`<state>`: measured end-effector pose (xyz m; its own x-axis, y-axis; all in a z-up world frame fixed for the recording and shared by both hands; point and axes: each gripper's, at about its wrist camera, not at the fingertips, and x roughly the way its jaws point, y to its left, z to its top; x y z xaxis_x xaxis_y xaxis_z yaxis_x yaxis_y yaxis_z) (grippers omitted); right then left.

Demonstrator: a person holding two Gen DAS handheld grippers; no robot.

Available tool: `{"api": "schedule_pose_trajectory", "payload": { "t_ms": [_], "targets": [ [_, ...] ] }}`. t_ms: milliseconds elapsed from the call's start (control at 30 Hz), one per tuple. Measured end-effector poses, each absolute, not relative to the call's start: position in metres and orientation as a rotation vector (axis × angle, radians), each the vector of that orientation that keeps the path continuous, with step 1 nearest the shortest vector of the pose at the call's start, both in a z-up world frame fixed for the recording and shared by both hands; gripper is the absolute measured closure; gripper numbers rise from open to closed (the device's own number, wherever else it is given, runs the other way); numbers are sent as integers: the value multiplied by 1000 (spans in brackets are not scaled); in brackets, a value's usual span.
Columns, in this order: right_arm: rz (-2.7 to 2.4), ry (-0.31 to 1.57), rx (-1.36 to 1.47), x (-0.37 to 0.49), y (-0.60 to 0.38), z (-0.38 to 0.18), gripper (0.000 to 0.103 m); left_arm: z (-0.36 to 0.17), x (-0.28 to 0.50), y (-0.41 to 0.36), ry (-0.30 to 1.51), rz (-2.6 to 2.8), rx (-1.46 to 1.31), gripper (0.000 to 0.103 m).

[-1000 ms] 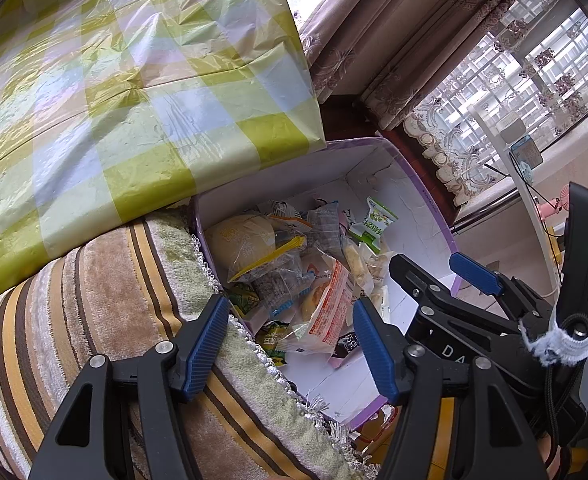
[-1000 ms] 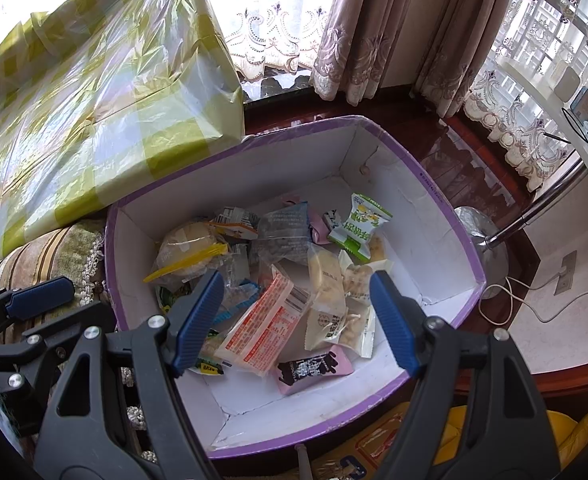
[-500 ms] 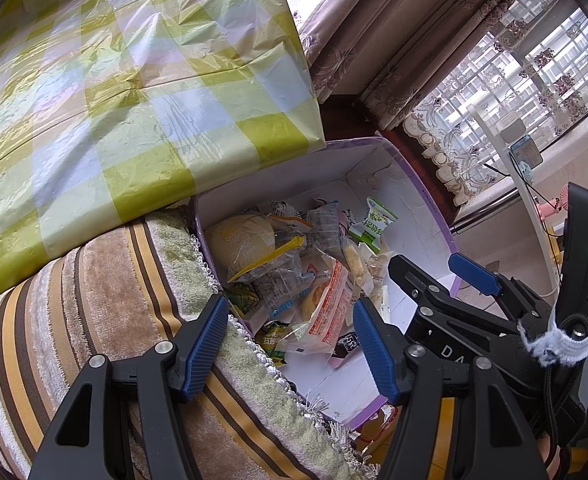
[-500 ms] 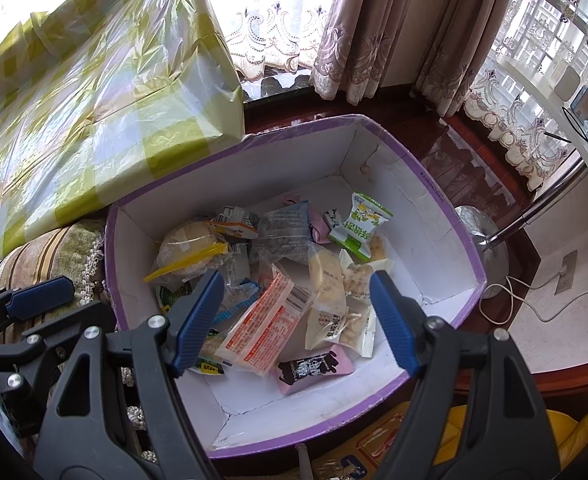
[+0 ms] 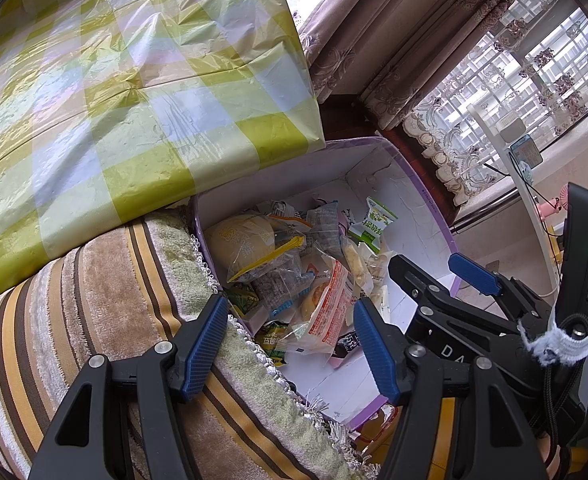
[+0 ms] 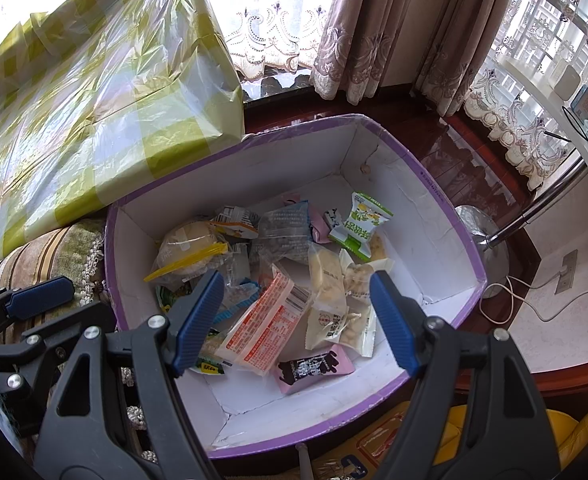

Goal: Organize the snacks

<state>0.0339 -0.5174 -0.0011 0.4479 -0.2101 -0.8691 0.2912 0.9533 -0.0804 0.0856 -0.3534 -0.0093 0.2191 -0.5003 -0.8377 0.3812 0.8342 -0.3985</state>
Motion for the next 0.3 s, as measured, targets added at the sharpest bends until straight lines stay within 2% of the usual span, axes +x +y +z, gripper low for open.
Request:
{"api": "schedule_pose_trajectory", "payload": {
  "t_ms": [200, 300],
  "targets": [
    [-310, 1062, 85, 34, -518, -1, 25, -8, 84, -354, 1197, -620, -114, 36],
    [-309, 1062, 84, 34, -518, -1, 25, -6, 82, -357, 1190, -658, -102, 27]
  ]
}}
